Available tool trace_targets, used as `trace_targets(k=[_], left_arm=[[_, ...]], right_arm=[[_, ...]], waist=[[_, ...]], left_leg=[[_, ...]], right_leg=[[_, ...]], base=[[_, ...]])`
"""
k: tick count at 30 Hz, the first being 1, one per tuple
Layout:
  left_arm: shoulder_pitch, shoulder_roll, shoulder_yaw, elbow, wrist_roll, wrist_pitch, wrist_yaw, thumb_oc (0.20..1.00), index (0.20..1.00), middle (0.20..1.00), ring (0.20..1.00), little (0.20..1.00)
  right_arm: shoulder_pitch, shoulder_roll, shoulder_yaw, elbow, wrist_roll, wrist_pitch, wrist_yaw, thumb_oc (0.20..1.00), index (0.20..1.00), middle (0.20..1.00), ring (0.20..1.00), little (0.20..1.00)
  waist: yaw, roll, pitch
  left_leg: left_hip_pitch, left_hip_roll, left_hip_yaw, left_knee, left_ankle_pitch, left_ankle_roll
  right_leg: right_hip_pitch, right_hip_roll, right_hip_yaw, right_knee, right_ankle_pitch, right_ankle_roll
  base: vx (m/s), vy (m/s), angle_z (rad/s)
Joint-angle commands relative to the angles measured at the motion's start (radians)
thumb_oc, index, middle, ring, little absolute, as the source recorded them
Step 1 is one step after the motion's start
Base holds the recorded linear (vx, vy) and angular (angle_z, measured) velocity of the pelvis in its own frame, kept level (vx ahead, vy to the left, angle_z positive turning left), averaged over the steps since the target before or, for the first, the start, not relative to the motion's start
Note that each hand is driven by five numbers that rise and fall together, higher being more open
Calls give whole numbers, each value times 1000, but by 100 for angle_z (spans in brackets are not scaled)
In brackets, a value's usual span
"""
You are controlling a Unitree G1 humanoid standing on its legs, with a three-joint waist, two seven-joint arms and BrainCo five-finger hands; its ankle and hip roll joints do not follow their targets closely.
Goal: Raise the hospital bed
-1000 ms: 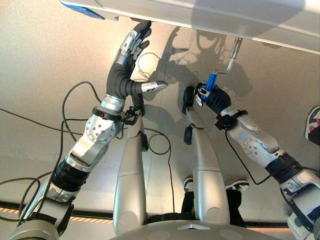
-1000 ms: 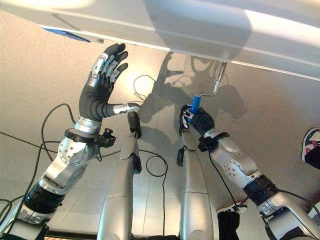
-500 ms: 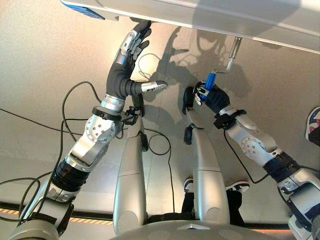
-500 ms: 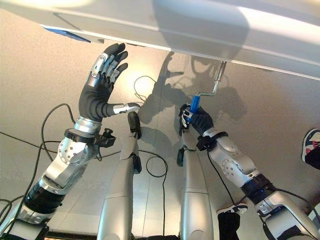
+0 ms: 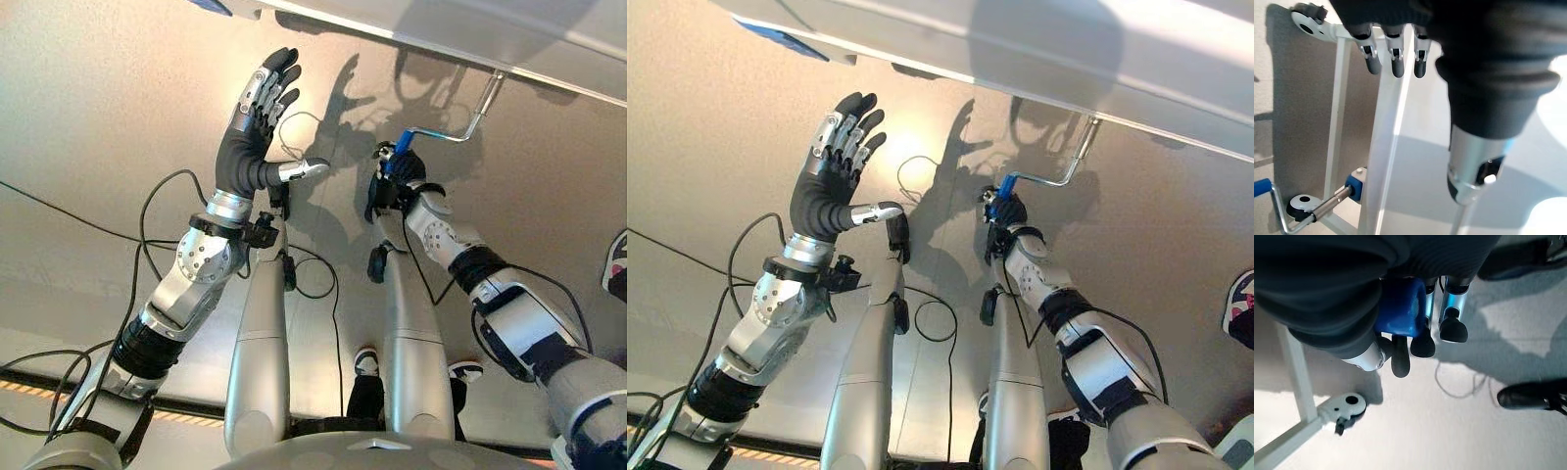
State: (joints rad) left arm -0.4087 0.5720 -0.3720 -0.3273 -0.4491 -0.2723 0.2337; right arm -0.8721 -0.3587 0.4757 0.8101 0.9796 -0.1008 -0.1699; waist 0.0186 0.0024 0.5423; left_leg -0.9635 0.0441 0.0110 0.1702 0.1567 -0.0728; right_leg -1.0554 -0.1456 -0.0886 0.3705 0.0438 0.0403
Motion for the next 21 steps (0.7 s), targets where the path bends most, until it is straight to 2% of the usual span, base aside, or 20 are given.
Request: trace_targets(k=[1,3,4,6,7,8,10,11,12,16,19,20,21], left_arm=[[6,-16,-28,-122,0,-69,-18,1000,1000,1000,1000,1000],[2,-14,-31,-122,0,-73,-16,1000,1000,1000,1000,1000],[0,-9,-36,-128,-2,-76,-16,1000,1000,1000,1000,1000],[-5,-10,-40,-129,-3,-78,-17,1000,1000,1000,1000,1000],[-9,-12,-50,-129,-12,-81,-20,1000,1000,1000,1000,1000],[-11,-13,-51,-128,-12,-81,-20,1000,1000,1000,1000,1000],[-15,-20,-56,-125,-11,-81,-21,1000,1000,1000,1000,1000],[-24,-22,-62,-122,-8,-80,-22,1000,1000,1000,1000,1000],[-25,-23,-64,-122,-8,-80,-22,1000,1000,1000,1000,1000],[-43,-12,-75,-118,21,-78,-30,1000,1000,1000,1000,1000],[-46,-7,-75,-117,23,-81,-32,1000,1000,1000,1000,1000],[-50,7,-70,-118,26,-85,-39,1000,1000,1000,1000,1000],[-51,7,-71,-117,26,-85,-39,1000,1000,1000,1000,1000]], right_arm=[[-175,44,16,11,-71,-44,26,200,200,200,200,200],[-186,45,7,58,-73,-42,26,200,200,200,200,200],[-216,33,-18,153,-88,-38,13,200,200,200,200,200],[-228,24,-37,213,-95,-33,10,200,200,200,200,200],[-247,1,-65,305,-116,-26,-2,200,200,200,200,200],[-249,0,-65,308,-116,-27,-1,200,200,200,200,200],[-248,-41,-98,391,-133,-12,-9,200,200,200,200,200],[-236,-90,-125,448,-168,5,-19,200,200,200,200,200],[-236,-92,-126,449,-169,5,-18,200,200,200,200,200],[-165,-200,-202,532,-183,23,-37,200,200,200,200,200],[-141,-220,-219,540,-177,22,-39,200,200,200,200,200],[-91,-266,-256,564,-177,26,-37,200,200,200,200,200],[-90,-267,-257,564,-177,26,-36,200,200,200,200,200]], waist=[[12,86,-22],[13,91,-22],[21,104,-22],[24,111,-22],[31,126,-22],[32,127,-22],[37,140,-22],[41,151,-22],[43,152,-22],[29,153,-22],[27,151,-22],[16,146,-22],[18,146,-22]], left_leg=[[-15,-31,-24,134,-129,2],[-19,-33,-24,137,-130,2],[-23,-35,-25,140,-131,3],[-25,-37,-26,140,-132,3],[-25,-41,-25,138,-133,6],[-26,-41,-26,139,-133,6],[-29,-44,-24,142,-134,7],[-32,-46,-21,148,-137,8],[-32,-46,-21,148,-138,9],[-31,-46,-18,152,-142,11],[-30,-45,-16,152,-142,11],[-27,-42,-13,151,-144,12],[-26,-42,-13,151,-144,12]], right_leg=[[61,-18,16,-57,9,111],[57,-19,17,-51,6,110],[51,-22,19,-46,3,110],[50,-22,20,-46,3,111],[47,-25,21,-42,1,111],[46,-25,21,-42,1,111],[42,-27,23,-36,-3,112],[35,-28,26,-29,-7,113],[35,-27,26,-29,-7,113],[26,-23,35,-22,-10,114],[26,-20,38,-21,-10,114],[23,-18,42,-19,-13,113],[23,-18,43,-18,-13,113]], base=[[3,35,2],[0,0,0],[0,0,0],[-1,14,2],[0,0,0],[0,0,0],[2,14,2],[2,21,5],[4,16,7],[1,0,5],[0,0,0],[0,0,0],[0,0,0]])
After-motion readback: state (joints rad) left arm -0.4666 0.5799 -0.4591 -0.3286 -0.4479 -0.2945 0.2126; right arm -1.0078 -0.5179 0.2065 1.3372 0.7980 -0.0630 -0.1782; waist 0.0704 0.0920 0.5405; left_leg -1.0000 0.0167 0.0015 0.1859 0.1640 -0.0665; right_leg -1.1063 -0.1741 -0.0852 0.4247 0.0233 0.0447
